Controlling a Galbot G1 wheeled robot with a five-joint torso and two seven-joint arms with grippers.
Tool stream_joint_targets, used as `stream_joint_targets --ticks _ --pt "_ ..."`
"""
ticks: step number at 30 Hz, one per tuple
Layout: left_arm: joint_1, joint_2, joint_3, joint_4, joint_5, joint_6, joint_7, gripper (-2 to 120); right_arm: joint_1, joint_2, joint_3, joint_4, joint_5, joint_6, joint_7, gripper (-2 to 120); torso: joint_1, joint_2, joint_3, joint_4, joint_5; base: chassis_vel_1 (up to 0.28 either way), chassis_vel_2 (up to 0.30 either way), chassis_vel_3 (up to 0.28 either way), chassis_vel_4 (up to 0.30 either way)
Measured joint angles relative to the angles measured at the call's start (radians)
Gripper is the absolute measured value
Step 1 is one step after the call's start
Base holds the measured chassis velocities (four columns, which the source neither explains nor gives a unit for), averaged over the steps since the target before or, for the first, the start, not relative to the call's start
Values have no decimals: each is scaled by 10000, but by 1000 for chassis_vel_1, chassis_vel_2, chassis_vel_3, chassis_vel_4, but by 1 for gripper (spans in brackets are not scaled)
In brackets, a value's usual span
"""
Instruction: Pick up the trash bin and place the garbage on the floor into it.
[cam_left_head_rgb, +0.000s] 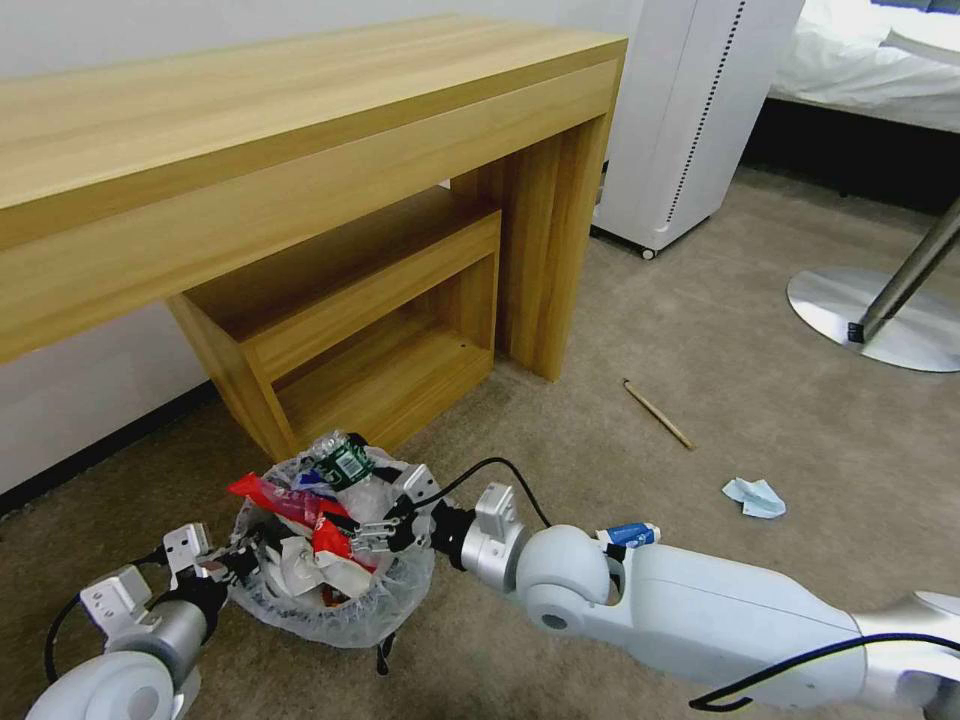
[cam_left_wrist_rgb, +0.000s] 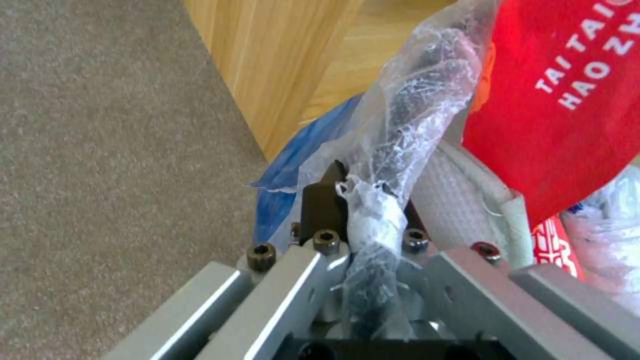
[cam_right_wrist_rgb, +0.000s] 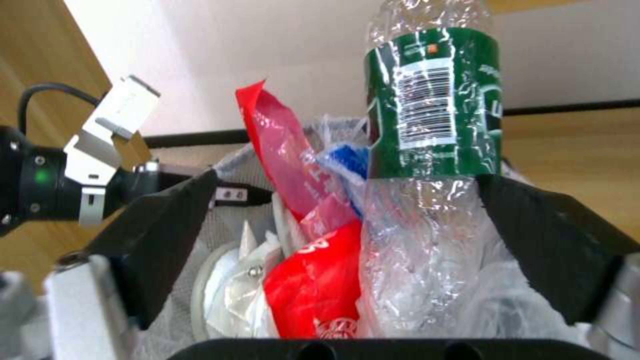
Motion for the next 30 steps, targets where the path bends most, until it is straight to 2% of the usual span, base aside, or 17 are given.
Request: stream_joint_targets --ticks 7,13,18,25,29,30 --pt "150 -104 -1 -150 28 -15 18 1 -127 82 -294 -172 -93 -35 53 100 0 0 0 0 0 0 0 0 0" --pt "210 -153 -69 -211 42 -75 66 1 581 399 -1118 -262 154 -261 208 100 0 0 0 3 -1 0 0 0 0" --pt "153 -150 -76 -136 35 -83 68 1 738 244 -1208 -107 175 -166 67 100 0 0 0 2 -1 0 0 0 0" --pt "-12 -100 -33 77 25 -85 38 1 672 -126 -872 354 161 23 -196 100 0 0 0 1 0 0 0 0 0" --pt "-80 -60 -26 162 7 -81 -13 1 459 -332 -463 574 92 312 -329 100 0 0 0 2 -1 0 0 0 0" --pt "-79 -39 -37 163 -9 -77 -17 1 217 -441 -70 693 75 394 -349 100 0 0 0 1 0 0 0 0 0"
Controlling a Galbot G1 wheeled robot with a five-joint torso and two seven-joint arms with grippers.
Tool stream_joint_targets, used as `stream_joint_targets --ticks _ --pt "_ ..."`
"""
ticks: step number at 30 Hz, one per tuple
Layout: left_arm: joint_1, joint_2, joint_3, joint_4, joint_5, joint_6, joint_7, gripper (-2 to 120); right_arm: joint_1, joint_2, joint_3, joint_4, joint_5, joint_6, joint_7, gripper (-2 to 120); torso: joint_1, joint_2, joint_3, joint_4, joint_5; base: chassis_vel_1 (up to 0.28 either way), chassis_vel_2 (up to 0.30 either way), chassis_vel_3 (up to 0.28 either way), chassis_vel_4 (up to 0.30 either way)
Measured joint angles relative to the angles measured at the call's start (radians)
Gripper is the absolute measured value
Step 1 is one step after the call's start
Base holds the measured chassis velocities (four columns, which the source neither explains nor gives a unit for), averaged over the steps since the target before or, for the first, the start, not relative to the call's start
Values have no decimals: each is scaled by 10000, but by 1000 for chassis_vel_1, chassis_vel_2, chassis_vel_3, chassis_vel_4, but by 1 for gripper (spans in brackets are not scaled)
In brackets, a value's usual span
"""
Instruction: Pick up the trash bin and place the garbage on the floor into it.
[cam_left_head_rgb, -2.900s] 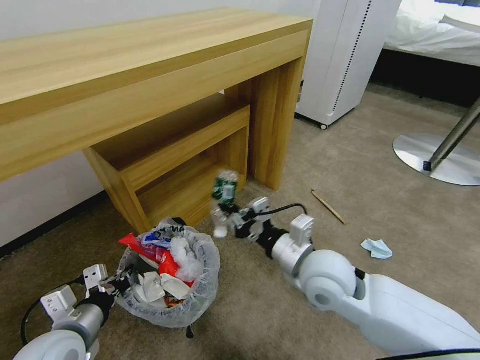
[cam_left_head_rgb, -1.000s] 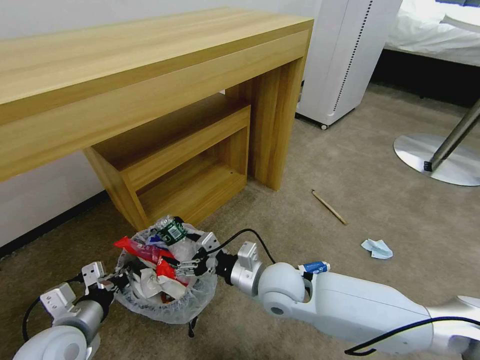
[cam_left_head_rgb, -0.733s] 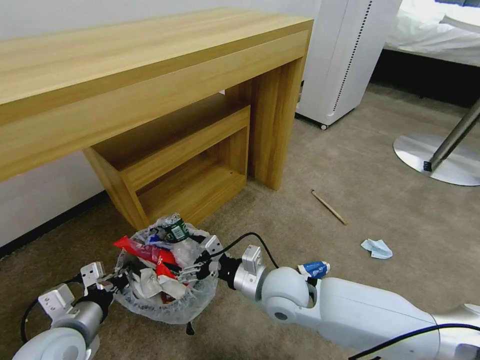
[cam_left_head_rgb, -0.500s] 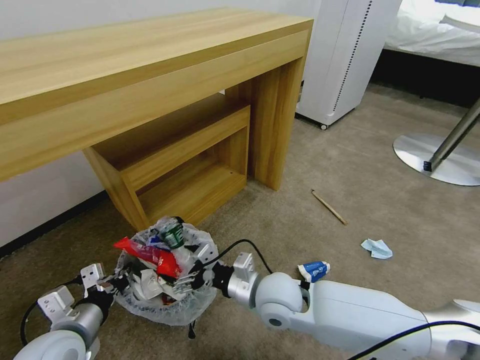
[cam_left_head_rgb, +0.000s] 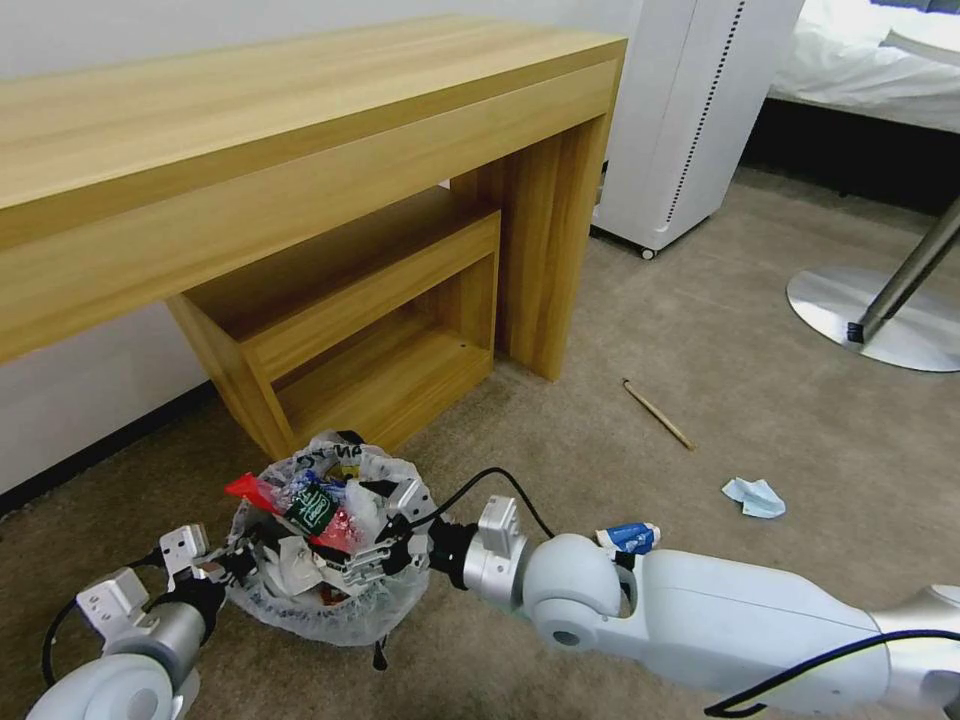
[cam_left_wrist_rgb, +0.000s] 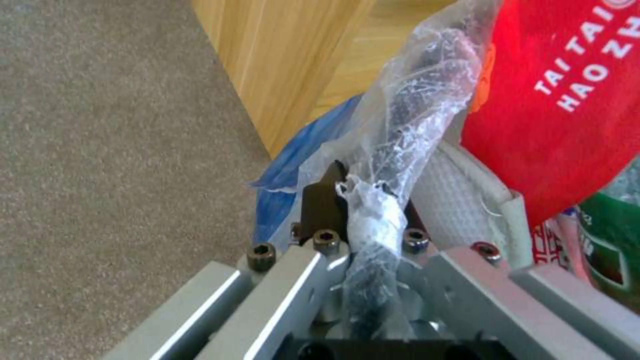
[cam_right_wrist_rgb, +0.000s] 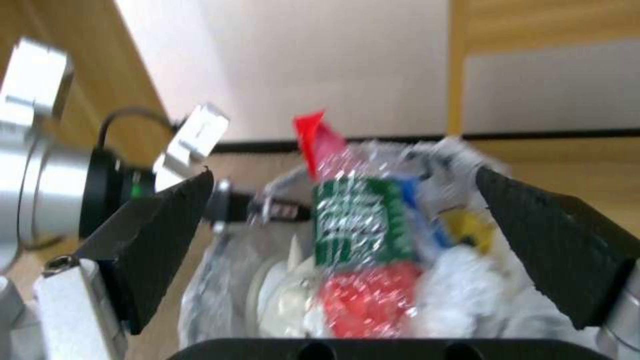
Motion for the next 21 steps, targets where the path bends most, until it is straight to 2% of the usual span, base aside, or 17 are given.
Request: stream_joint_targets --ticks 3,5,7,9,11,13,15,16,17,19,20,21 --pt "29 37 -32 -17 -15 3 -2 1 -272 -151 528 139 5 153 47 100 0 0 -1 -1 -1 0 0 0 0" --pt "136 25 -154 -138 -17 6 4 1 -649 -312 1460 206 -10 380 277 100 0 0 0 0 0 0 0 0 0" --pt "159 18 -180 -167 -15 6 12 1 -750 -337 1740 207 -27 430 340 100 0 0 -1 1 0 0 0 0 0" --pt "203 40 -203 -232 4 9 59 1 -1256 -409 3035 208 -90 469 675 100 0 0 0 1 0 0 0 0 0" --pt "209 51 -208 -246 8 14 63 1 -1381 -412 3352 209 -92 441 745 100 0 0 0 1 0 0 0 0 0" --pt "279 135 -221 -285 39 24 98 1 -2157 -368 5140 184 -215 145 1155 100 0 0 0 0 1 0 0 0 0" --pt "296 150 -223 -285 52 24 110 1 -2306 -347 5427 156 -283 111 1190 100 0 0 0 -1 1 0 0 0 0" --pt "322 177 -225 -288 67 26 131 1 -2840 -258 6351 84 -562 6 1347 100 0 0 0 0 0 0 0 0 0" --pt "326 183 -224 -289 83 26 146 1 -3096 -212 6717 65 -669 -50 1437 100 0 0 -1 2 -1 0 0 0 0" --pt "326 183 -224 -289 83 26 146 1 -3096 -212 6717 65 -669 -50 1437 100 0 0 -1 2 -1 0 0 0 0" --pt "333 198 -201 -286 177 26 192 1 -3962 -86 7765 -29 -915 -167 1783 100 0 1 0 -2 3 0 0 0 0" --pt "340 192 -181 -280 229 26 224 1 -4351 -4 8192 -136 -1085 -152 1897 100 0 0 -1 0 -1 0 0 0 0"
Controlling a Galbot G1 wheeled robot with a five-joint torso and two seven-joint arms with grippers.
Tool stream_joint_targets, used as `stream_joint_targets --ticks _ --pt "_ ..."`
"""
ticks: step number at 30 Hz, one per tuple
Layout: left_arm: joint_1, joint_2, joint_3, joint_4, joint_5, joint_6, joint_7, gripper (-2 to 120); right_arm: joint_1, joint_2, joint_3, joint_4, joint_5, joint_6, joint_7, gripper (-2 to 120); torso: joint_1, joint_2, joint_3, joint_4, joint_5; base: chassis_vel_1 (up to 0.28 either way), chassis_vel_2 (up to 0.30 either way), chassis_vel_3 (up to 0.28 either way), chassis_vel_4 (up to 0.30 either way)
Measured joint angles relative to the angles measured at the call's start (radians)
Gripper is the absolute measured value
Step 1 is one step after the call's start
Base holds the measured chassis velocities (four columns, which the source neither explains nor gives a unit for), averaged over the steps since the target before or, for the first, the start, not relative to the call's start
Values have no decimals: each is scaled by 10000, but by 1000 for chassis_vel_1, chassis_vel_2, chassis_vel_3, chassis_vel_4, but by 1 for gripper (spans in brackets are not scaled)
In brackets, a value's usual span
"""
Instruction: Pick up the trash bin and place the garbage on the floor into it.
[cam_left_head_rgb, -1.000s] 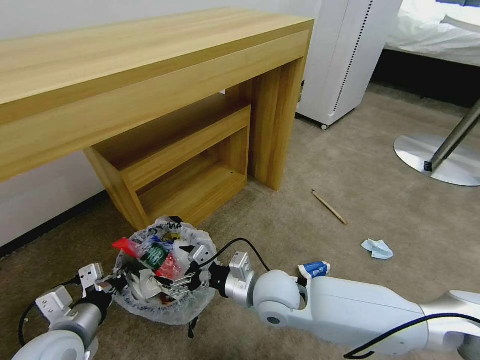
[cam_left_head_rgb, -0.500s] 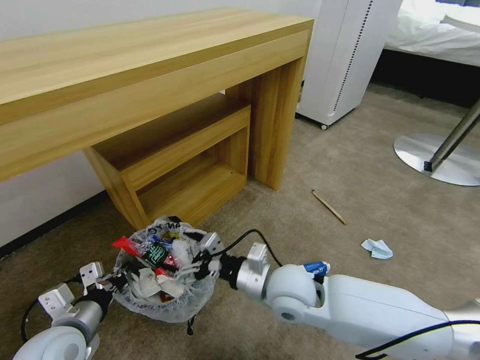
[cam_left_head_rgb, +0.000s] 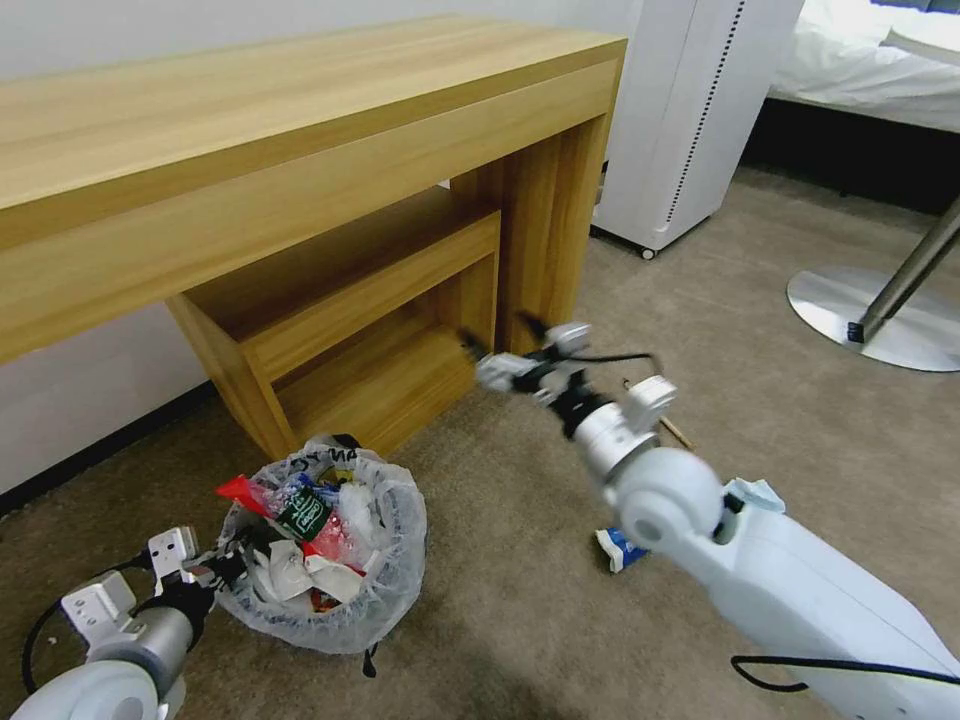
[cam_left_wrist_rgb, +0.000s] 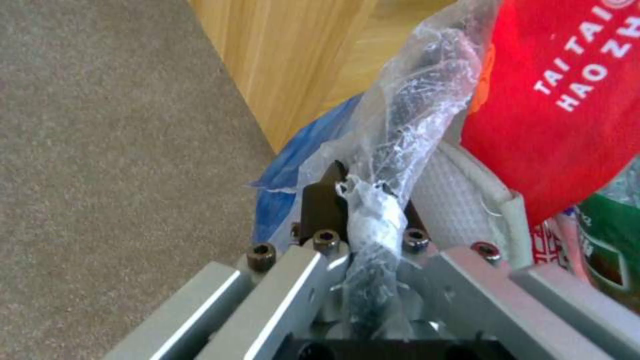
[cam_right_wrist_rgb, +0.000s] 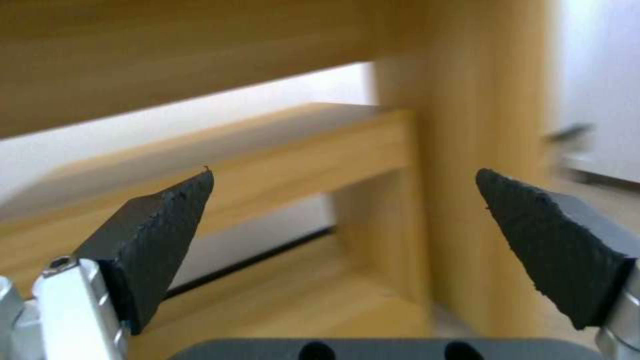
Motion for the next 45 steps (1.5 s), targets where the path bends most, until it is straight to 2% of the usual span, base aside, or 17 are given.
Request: stream_joint_targets --ticks 1,4,6,8,9,12,20,45 --pt "0 0 0 0 0 0 0 1 0 0 0 0 0 0 0 100 0 0 0 0 0 0 0 0 0" --pt "24 -39 41 2 102 0 58 1 -806 205 1008 -240 -486 92 31 100 0 -1 1 0 3 0 0 0 0" --pt "30 -51 46 2 133 -1 79 1 -950 273 1236 -270 -590 103 24 100 0 0 1 -1 0 0 0 0 0" --pt "66 -120 73 6 430 -60 246 1 -1520 680 2233 -380 -996 117 -22 100 0 0 0 -1 2 0 0 0 0" --pt "66 -120 73 6 430 -60 246 1 -1520 680 2233 -380 -996 117 -22 100 0 0 0 -1 2 0 0 0 0" --pt "100 -187 110 -2 536 -73 328 1 -2018 1301 3152 -495 -1400 125 -31 100 0 0 1 0 2 0 0 0 0" --pt "186 -160 51 -2 657 -101 395 1 -2526 1746 3584 -734 -1951 631 -54 100 0 0 0 1 1 -15 -13 -13 -10" --pt "327 -161 21 -16 748 -138 447 1 -2841 1748 3771 -911 -2217 1115 -558 100 0 0 1 -1 0 -57 -59 -60 -62"
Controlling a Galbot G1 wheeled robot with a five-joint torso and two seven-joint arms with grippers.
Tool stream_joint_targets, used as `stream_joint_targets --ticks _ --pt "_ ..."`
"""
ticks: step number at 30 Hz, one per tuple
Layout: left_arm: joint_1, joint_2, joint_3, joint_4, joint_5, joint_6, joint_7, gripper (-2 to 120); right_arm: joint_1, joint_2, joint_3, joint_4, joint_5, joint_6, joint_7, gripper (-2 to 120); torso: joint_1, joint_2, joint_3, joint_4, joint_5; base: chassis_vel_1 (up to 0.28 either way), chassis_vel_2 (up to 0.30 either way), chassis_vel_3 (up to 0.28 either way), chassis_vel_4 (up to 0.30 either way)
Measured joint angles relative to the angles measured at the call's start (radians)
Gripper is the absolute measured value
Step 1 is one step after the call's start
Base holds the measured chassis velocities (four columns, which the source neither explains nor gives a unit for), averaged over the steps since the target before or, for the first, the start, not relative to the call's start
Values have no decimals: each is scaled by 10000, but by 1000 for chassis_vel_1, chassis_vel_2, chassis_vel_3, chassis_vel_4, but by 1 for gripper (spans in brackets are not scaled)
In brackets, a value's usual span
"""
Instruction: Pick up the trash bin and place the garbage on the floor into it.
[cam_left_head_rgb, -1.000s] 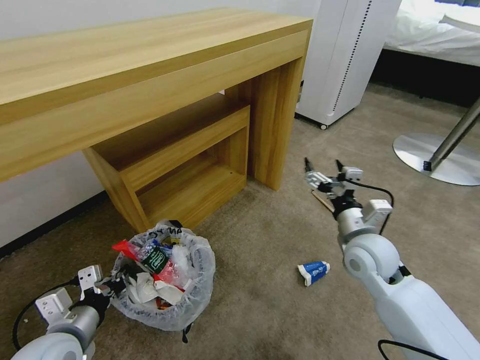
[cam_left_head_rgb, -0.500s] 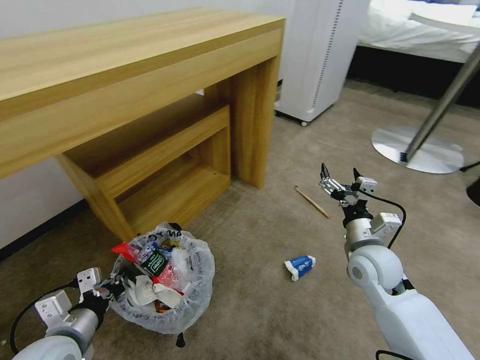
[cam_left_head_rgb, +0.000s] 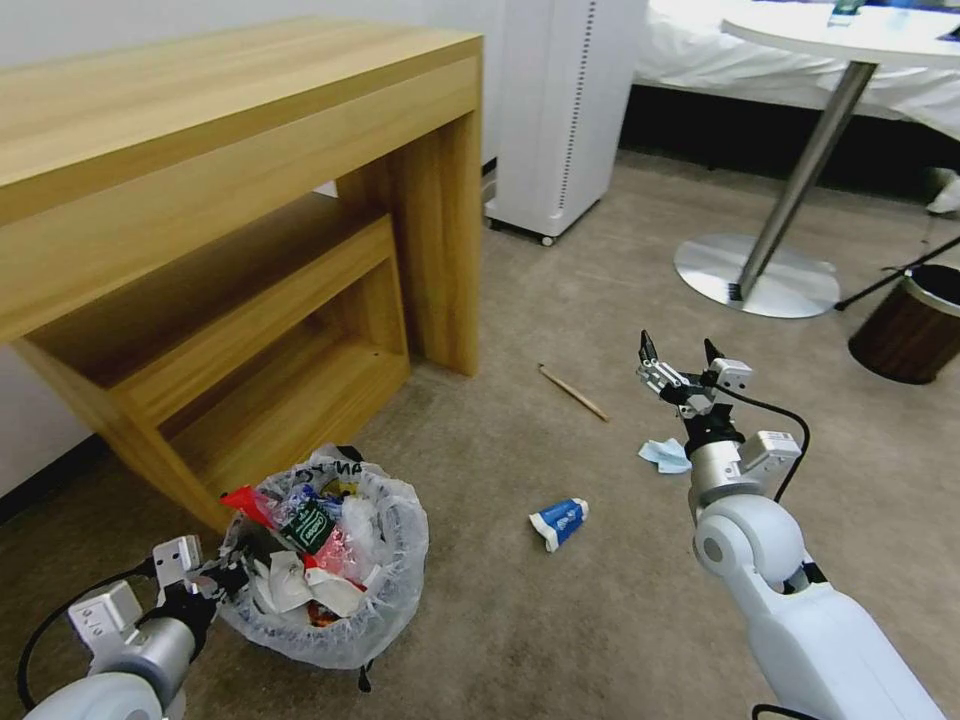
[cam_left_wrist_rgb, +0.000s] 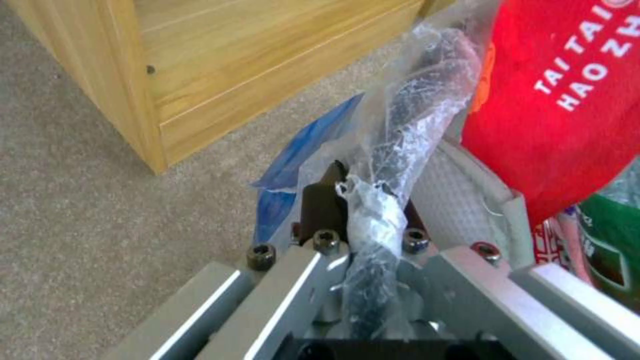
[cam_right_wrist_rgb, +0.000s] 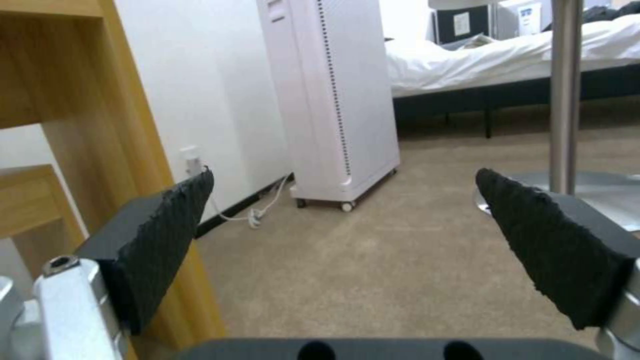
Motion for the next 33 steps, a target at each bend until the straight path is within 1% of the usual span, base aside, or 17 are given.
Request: stream_joint_targets --ticks 18,20,33 --pt "187 14 -7 -145 29 -40 25 1 -394 -15 200 120 -104 229 -108 100 0 0 0 1 0 0 0 0 0" --pt "186 55 -7 -215 -8 -17 17 1 -462 -13 212 144 -140 235 -127 100 0 0 0 -1 0 -27 -21 -22 -19" --pt "258 291 -34 -353 -232 286 -47 1 -683 4 249 245 -205 279 -225 100 0 0 0 2 -1 0 0 0 0"
